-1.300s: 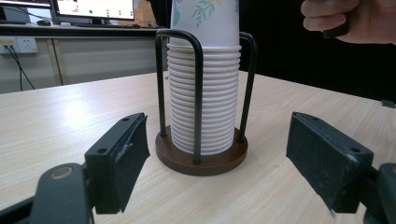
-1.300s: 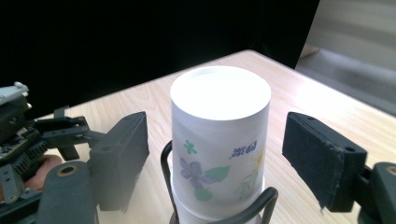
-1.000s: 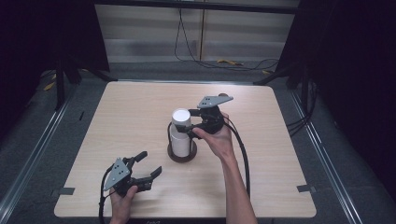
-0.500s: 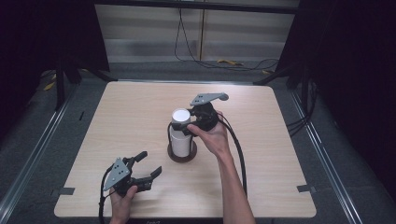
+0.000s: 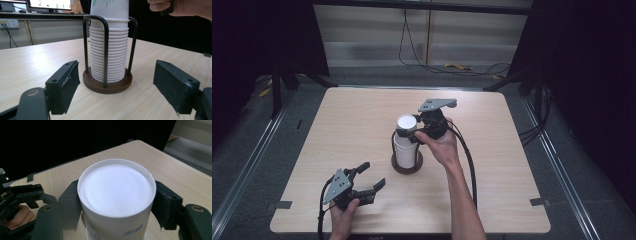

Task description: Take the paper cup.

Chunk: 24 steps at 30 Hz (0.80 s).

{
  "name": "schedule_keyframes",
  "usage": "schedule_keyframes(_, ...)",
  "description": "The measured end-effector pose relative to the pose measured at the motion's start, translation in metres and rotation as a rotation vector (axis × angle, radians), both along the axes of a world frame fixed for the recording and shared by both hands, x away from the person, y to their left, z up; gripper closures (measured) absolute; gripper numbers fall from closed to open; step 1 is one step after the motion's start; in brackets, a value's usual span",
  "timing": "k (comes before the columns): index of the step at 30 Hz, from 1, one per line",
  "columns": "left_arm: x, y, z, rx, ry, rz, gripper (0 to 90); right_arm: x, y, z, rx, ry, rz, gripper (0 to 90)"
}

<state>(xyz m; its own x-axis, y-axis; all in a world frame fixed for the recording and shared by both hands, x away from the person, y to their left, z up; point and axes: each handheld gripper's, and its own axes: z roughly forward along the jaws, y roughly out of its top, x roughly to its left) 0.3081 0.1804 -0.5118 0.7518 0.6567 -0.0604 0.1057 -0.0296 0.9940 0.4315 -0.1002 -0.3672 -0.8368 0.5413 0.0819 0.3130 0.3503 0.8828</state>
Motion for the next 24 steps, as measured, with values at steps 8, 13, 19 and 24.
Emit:
schedule_keyframes(8, 0.0, 0.0, 0.0, -0.009, 0.001, 0.004, 20.6, -0.003, -0.002, 0.005, 0.037, -0.031, -0.008, 33.1)
schedule_keyframes(13, 0.0, 0.001, 0.0, -0.006, -0.003, 0.002, 20.6, -0.005, -0.005, 0.007, 0.064, -0.037, -0.002, 33.2)
schedule_keyframes(19, -0.001, 0.0, -0.001, -0.015, -0.003, -0.001, 20.6, -0.008, -0.008, 0.01, 0.106, -0.062, -0.009, 33.5)
schedule_keyframes(24, 0.0, 0.001, 0.0, -0.007, -0.01, -0.001, 20.6, -0.01, -0.015, 0.013, 0.16, -0.067, -0.022, 33.8)
